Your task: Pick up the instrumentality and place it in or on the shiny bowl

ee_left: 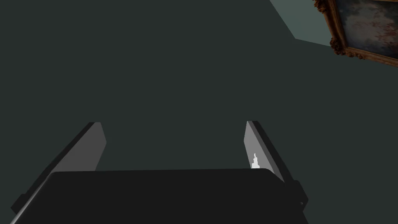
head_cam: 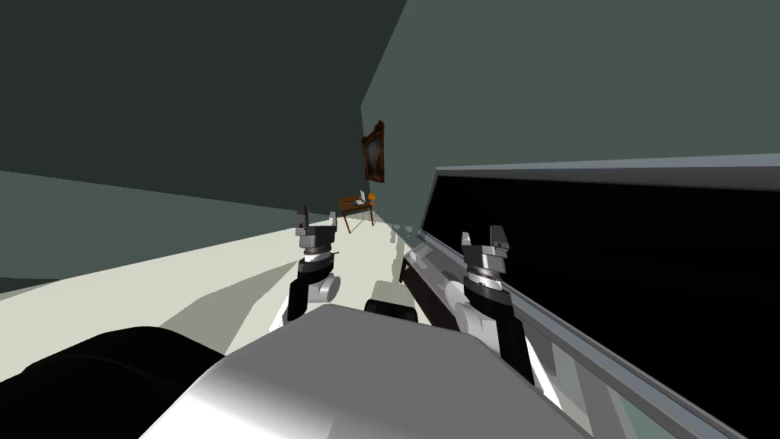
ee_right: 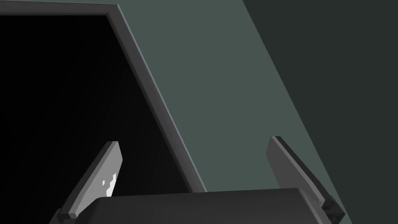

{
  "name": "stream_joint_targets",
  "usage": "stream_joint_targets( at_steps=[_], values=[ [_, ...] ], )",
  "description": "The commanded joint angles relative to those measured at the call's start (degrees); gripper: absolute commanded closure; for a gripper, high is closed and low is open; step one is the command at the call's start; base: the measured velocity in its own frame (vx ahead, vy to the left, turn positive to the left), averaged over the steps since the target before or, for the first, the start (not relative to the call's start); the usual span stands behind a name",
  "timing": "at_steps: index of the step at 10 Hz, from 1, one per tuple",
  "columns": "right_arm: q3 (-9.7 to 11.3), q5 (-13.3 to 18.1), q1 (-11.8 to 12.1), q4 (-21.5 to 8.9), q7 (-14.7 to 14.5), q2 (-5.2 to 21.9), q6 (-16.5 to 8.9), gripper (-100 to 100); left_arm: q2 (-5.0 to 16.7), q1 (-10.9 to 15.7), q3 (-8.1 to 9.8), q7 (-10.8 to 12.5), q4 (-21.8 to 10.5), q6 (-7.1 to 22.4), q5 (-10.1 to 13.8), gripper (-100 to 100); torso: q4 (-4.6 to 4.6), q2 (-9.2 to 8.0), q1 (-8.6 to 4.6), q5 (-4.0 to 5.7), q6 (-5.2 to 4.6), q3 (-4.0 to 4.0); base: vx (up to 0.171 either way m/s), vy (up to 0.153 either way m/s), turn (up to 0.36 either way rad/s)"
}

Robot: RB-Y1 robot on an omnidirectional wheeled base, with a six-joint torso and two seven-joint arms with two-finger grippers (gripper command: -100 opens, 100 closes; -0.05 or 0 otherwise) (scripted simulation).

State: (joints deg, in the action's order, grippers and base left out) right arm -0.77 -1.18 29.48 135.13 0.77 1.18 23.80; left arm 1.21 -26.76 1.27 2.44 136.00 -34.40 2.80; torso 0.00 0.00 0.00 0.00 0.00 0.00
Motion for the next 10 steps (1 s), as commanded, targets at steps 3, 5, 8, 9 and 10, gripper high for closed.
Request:
stream_joint_targets(
  at_steps=[3, 5, 8, 9, 10],
  values=[
    [1.31, -0.01, -1.25, -1.89, -1.04, 4.42, 0.6, -100, 0.0, 0.0, 0.0, 0.0, 0.0, 0.0, 0.0, 0, -0.02, 0.09, 0.04, -0.01, 0.0, -0.05, 0.028, 0.018, 0.008],
    [2.75, 0.03, -2.54, -3.83, -2.14, 7.73, 1.23, -100, 0.0, 0.0, 0.0, 0.0, 0.0, 0.0, 0.0, 0, -0.04, 0.17, 0.14, -0.03, 0.01, -0.1, 0.052, 0.045, 0.012],
    [5.63, 0.17, -5.19, -7.69, -4.37, 12.89, 2.52, -100, 0.0, -0.01, 0.0, 0.0, 0.0, 0.0, 0.0, 0, -0.08, 0.34, 0.24, -0.05, 0.01, -0.2, 0.084, 0.064, 0.018],
    [5.63, 0.17, -5.19, -7.69, -4.37, 13.56, 2.52, -100, -0.01, -0.01, 0.0, 0.0, 0.0, 0.0, 0.0, 0, -0.09, 0.37, 0.28, -0.06, 0.01, -0.22, 0.059, 0.049, 0.003],
    [6.74, 0.26, -6.23, -9.2, -5.24, 15.7, 3.0, -100, 0.0, -0.01, 0.0, 0.0, 0.01, 0.0, 0.0, 0, -0.07, 0.28, 0.2, -0.05, 0.0, -0.17, 0.054, 0.04, 0.015]
  ],
)
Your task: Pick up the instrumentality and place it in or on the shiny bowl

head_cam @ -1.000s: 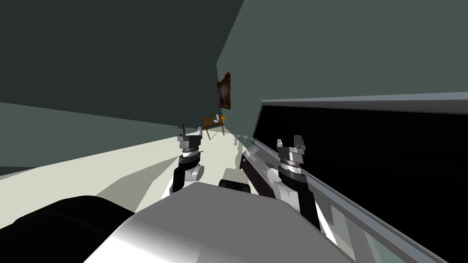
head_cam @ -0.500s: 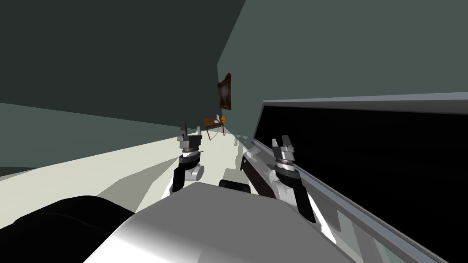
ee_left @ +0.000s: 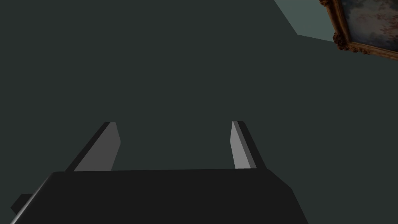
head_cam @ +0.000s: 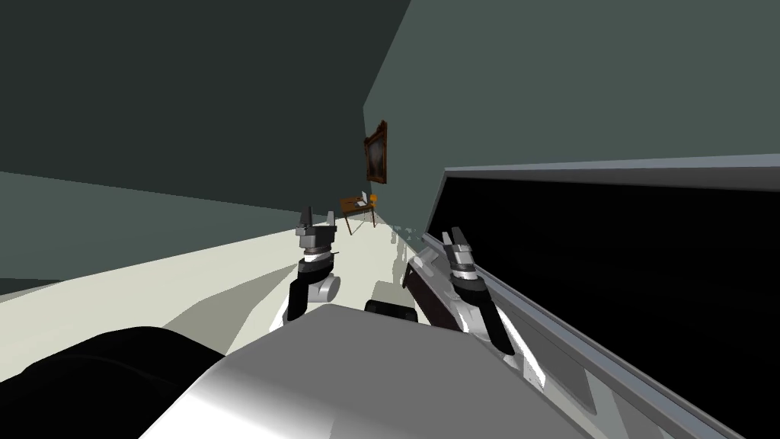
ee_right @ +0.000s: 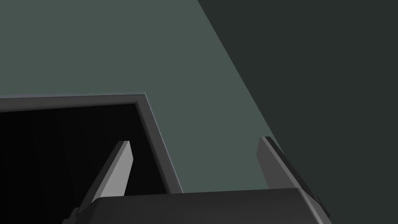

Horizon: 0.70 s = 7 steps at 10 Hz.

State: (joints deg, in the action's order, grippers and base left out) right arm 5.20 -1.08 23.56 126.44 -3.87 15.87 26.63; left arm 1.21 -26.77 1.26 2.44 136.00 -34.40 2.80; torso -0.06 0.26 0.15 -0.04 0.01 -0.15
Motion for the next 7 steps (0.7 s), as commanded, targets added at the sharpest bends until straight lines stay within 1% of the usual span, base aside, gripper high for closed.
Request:
stream_joint_targets(
  at_steps=[1, 2, 3, 5, 6, 7],
  values=[
    [1.94, 0.27, -1.4, -2.11, -1.51, 2.86, 0.66, -100, 0.0, 0.0, 0.0, 0.0, 0.0, 0.0, 0.0, 0, 0.0, 0.0, 0.0, 0.0, 0.0, 0.0, 0.094, 0.041, 0.026],
    [3.18, 0.43, -2.52, -3.81, -2.45, 4.53, 1.15, -100, 0.0, 0.0, 0.0, 0.0, 0.0, 0.0, 0.0, 0, -0.02, 0.1, 0.0, 0.0, 0.0, -0.05, 0.109, 0.056, 0.03],
    [3.18, 0.43, -2.52, -3.81, -2.45, 5.56, 1.15, -100, 0.0, 0.0, 0.0, 0.0, 0.0, 0.0, 0.0, 0, -0.04, 0.16, 0.05, -0.01, 0.0, -0.09, 0.08, 0.052, 0.004],
    [5.84, 0.92, -4.75, -7.46, -4.39, 9.28, 2.03, -100, 0.0, 0.0, 0.0, 0.0, 0.0, 0.0, 0.0, 0, -0.02, 0.07, 0.07, -0.01, 0.0, -0.04, 0.09, 0.061, 0.024],
    [5.84, 0.92, -4.75, -7.46, -4.39, 10.38, 2.03, -100, 0.0, 0.0, 0.0, 0.0, 0.0, 0.0, 0.0, 0, -0.03, 0.16, 0.06, -0.01, 0.0, -0.09, 0.082, 0.023, 0.012],
    [7.24, 1.28, -5.83, -9.42, -5.36, 12.35, 2.41, -100, 0.0, 0.0, 0.0, 0.0, 0.0, 0.0, 0.0, 0, -0.03, 0.09, -0.04, 0.0, -0.01, -0.06, 0.081, 0.039, 0.024]
  ],
)
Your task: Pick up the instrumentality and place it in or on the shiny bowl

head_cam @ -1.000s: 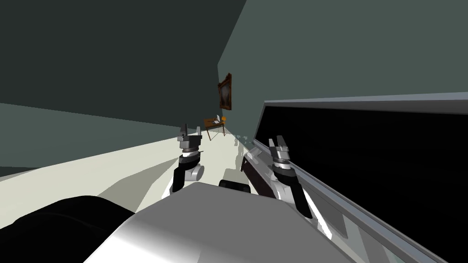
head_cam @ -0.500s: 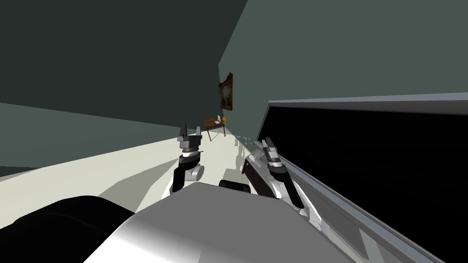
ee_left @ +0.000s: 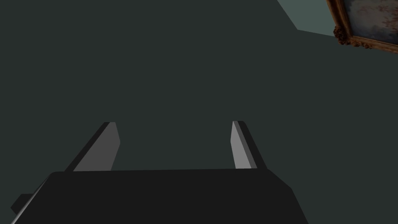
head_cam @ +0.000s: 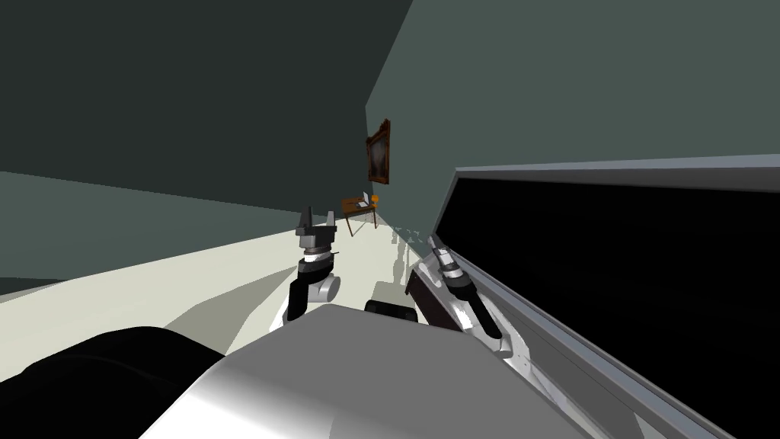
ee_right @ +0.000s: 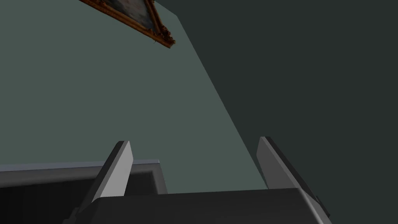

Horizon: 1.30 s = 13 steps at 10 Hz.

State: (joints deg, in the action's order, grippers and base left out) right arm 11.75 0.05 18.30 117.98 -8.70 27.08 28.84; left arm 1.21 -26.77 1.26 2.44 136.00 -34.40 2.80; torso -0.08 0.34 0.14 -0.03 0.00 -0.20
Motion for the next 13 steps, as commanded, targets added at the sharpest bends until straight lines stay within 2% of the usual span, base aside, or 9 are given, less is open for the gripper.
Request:
stream_joint_targets(
  at_steps=[1, 2, 3, 5, 6, 7, 8, 10, 13],
  values=[
    [0.69, 0.16, -0.57, -0.95, -0.53, 1.65, 0.2, -100, 0.0, 0.0, 0.0, 0.0, 0.0, 0.0, 0.0, 0, 0.0, 0.0, 0.0, 0.0, 0.0, 0.0, 0.065, 0.041, 0.011],
    [2.14, 0.61, -1.6, -2.99, -1.49, 3.9, 0.52, -100, 0.0, 0.0, 0.0, 0.0, 0.0, 0.0, 0.0, 0, 0.01, -0.06, 0.01, -0.01, -0.01, 0.03, 0.079, 0.038, 0.028],
    [2.14, 0.61, -1.6, -2.99, -1.49, 4.13, 0.52, -100, 0.0, 0.0, 0.0, 0.0, 0.0, 0.0, 0.0, 0, 0.01, -0.03, 0.0, 0.0, 0.0, 0.02, 0.063, 0.034, 0.014],
    [5.14, 1.82, -3.42, -6.56, -3.32, 8.07, 0.9, -100, 0.0, 0.0, 0.0, 0.0, 0.0, 0.0, 0.0, 0, 0.01, -0.07, 0.01, -0.01, 0.0, 0.04, 0.097, 0.051, 0.039],
    [5.14, 1.82, -3.42, -7.28, -3.32, 9.09, 0.9, -100, 0.0, 0.0, 0.0, 0.0, 0.0, 0.0, 0.0, 0, -0.02, 0.1, 0.06, -0.02, 0.01, -0.05, 0.095, 0.047, 0.02],
    [6.7, 2.59, -4.18, -9.51, -4.18, 11.18, 0.94, -100, 0.0, 0.0, 0.0, 0.0, 0.0, 0.0, 0.0, 0, -0.02, 0.04, 0.04, -0.02, -0.01, -0.03, 0.082, 0.055, 0.04],
    [6.7, 2.59, -4.18, -9.53, -4.18, 11.54, 0.94, -100, 0.0, 0.0, 0.0, 0.0, 0.0, 0.0, 0.0, 0, -0.01, 0.01, 0.06, -0.01, 0.0, -0.01, 0.06, 0.043, 0.015],
    [9.92, 4.47, -5.35, -13.72, -5.74, 15.47, 0.7, -100, 0.0, 0.0, 0.0, 0.0, 0.0, 0.0, 0.0, 0, 0.02, -0.09, 0.02, -0.01, -0.01, 0.05, 0.082, 0.057, 0.055],
    [11.55, 5.56, -5.75, -16.6, -6.43, 18.47, 0.42, -100, 0.0, 0.0, 0.0, 0.0, 0.0, 0.0, 0.0, 0, -0.01, 0.03, 0.01, -0.01, -0.01, -0.02, 0.088, 0.04, 0.03]
  ],
)
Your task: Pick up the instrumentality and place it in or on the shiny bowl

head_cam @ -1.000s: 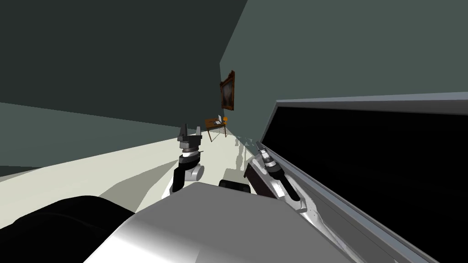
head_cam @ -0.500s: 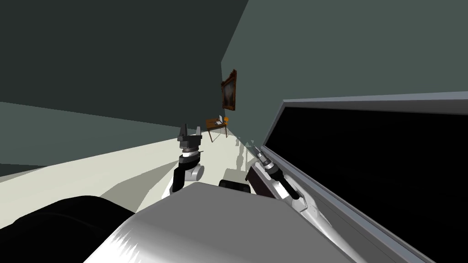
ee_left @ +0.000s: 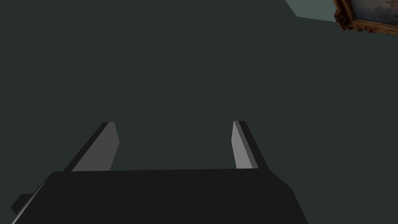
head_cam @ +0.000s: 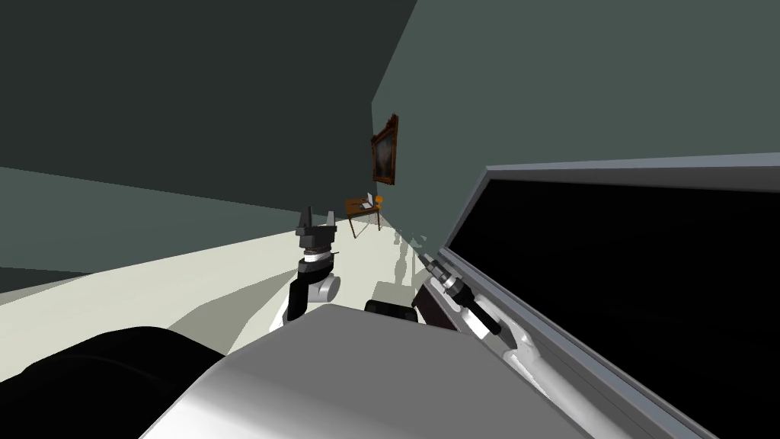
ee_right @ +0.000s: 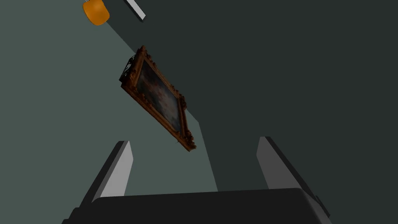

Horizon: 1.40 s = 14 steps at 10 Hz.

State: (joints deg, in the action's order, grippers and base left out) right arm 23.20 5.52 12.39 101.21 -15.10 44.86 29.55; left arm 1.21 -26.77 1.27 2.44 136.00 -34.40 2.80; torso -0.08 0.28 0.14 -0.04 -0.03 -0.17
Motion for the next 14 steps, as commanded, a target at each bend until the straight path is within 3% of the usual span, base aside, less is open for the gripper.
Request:
stream_joint_targets(
  at_steps=[1, 2, 3, 5, 8, 9, 11, 14],
  values=[
    [1.74, 1.29, -0.13, -2.25, -0.66, 2.82, -0.67, -100, 0.0, 0.0, 0.0, 0.0, 0.0, 0.0, 0.0, 0, 0.0, 0.0, 0.0, 0.0, 0.0, 0.0, 0.073, 0.036, 0.053],
    [1.74, 1.29, -0.13, -2.25, -0.66, 2.82, -0.67, -100, 0.0, 0.0, 0.0, 0.0, 0.0, 0.0, 0.0, 0, 0.01, -0.01, -0.01, 0.0, 0.01, 0.01, 0.066, 0.027, 0.022],
    [3.35, 2.58, -0.29, -4.07, -1.23, 4.85, -1.16, -100, 0.0, 0.0, 0.0, 0.0, 0.0, 0.0, 0.0, 0, 0.01, -0.04, -0.02, 0.01, 0.01, 0.02, 0.078, 0.042, 0.047],
    [3.35, 2.58, -0.29, -4.68, -1.23, 4.85, -1.16, -100, 0.0, 0.0, 0.0, 0.0, 0.0, 0.0, 0.0, 0, 0.01, -0.06, -0.01, 0.01, 0.0, 0.03, 0.042, 0.023, 0.014],
    [8.06, 6.91, -0.07, -11.06, -2.51, 10.22, -3.21, -100, 0.0, 0.0, 0.0, 0.0, 0.0, 0.0, 0.0, 0, 0.01, 0.01, -0.02, 0.0, 0.01, 0.0, 0.094, 0.038, 0.076],
    [8.06, 6.91, -0.07, -11.92, -2.51, 10.22, -3.21, -100, 0.0, 0.0, 0.0, 0.0, 0.0, 0.0, 0.0, 0, -0.03, 0.15, 0.04, 0.0, 0.0, -0.08, 0.097, 0.046, 0.032],
    [11.03, 10.1, 0.61, -15.58, -3.04, 13.19, -4.98, -100, 0.0, 0.0, 0.0, 0.0, 0.0, 0.0, 0.0, 0, 0.0, 0.0, 0.03, -0.01, 0.0, 0.0, 0.085, 0.047, 0.073],
    [12.46, 11.73, 1.09, -18.81, -3.22, 14.51, -5.95, -100, 0.0, 0.0, 0.0, 0.0, 0.0, 0.0, 0.0, 0, 0.01, -0.05, -0.05, 0.01, 0.0, 0.03, 0.064, 0.015, 0.041]
  ],
)
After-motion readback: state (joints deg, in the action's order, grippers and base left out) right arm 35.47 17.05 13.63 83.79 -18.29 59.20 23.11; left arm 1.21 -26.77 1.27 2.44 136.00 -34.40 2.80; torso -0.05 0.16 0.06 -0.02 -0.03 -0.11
